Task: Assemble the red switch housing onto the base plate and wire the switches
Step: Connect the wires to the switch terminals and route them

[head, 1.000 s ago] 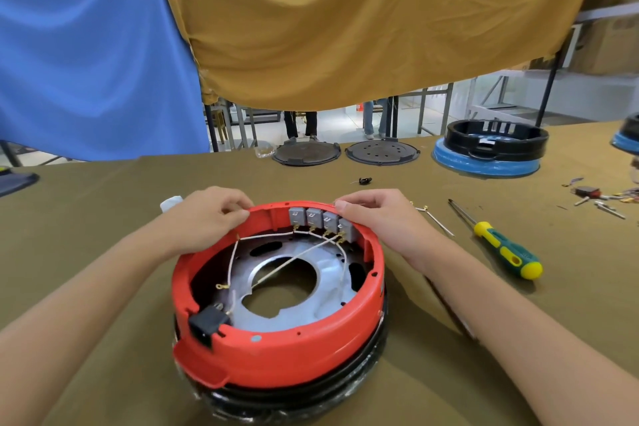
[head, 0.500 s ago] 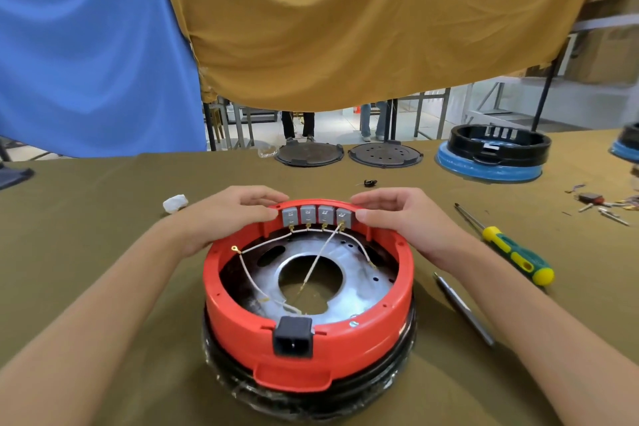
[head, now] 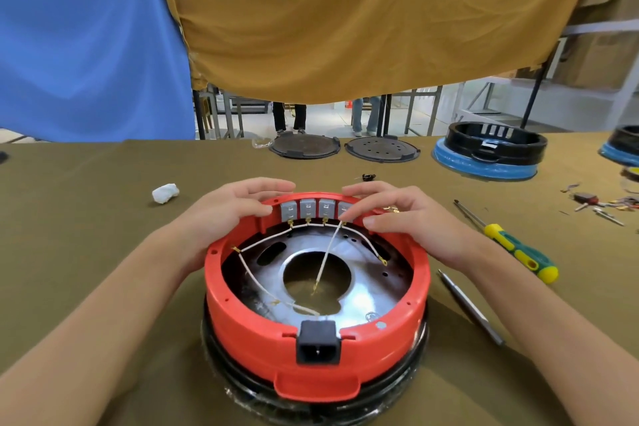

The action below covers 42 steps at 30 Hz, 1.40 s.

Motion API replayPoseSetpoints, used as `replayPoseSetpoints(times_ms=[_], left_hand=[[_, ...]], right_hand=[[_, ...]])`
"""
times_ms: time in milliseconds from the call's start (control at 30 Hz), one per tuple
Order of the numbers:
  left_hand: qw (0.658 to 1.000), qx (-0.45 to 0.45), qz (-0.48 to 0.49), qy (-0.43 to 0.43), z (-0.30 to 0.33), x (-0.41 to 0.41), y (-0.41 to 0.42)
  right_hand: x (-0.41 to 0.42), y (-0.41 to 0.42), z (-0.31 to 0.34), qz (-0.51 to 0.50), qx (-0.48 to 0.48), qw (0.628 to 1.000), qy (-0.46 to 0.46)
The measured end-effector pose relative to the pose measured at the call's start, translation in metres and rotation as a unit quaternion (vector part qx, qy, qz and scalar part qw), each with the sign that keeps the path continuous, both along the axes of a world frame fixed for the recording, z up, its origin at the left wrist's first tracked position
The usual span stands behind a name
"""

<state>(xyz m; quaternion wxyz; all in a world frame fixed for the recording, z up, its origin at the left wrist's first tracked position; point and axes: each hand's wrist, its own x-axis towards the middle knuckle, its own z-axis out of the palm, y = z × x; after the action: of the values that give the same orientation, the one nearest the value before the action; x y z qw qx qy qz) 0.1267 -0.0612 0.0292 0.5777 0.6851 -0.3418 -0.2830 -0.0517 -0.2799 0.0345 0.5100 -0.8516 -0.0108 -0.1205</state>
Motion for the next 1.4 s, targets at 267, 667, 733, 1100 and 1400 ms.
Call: replayPoseSetpoints(times_ms=[267, 667, 733, 1100, 1400], left_hand=[[0.996, 0.038, 0.038, -0.071, 0.004, -0.011, 0.0], [0.994, 0.053, 0.037, -0.087, 0.006, -0.016, 0.003], [0.993, 0.063, 0.036, -0.095, 0.006, -0.015, 0.003], [0.989, 0.062, 0.081, -0.105, 0.008, -0.021, 0.002], [0.99, 0.065, 0.073, -0.105, 0.009, -0.025, 0.002]], right_hand=[[-0.003, 0.006, 0.006, 0.047, -0.048, 0.997, 0.035], [-0.001, 0.002, 0.004, 0.05, -0.07, 0.995, 0.047], [0.001, -0.007, 0.003, -0.033, -0.02, 0.999, -0.006], [0.003, -0.071, -0.021, -0.436, -0.017, 0.896, 0.084], [0.007, -0.064, -0.025, -0.379, -0.188, 0.872, 0.247]])
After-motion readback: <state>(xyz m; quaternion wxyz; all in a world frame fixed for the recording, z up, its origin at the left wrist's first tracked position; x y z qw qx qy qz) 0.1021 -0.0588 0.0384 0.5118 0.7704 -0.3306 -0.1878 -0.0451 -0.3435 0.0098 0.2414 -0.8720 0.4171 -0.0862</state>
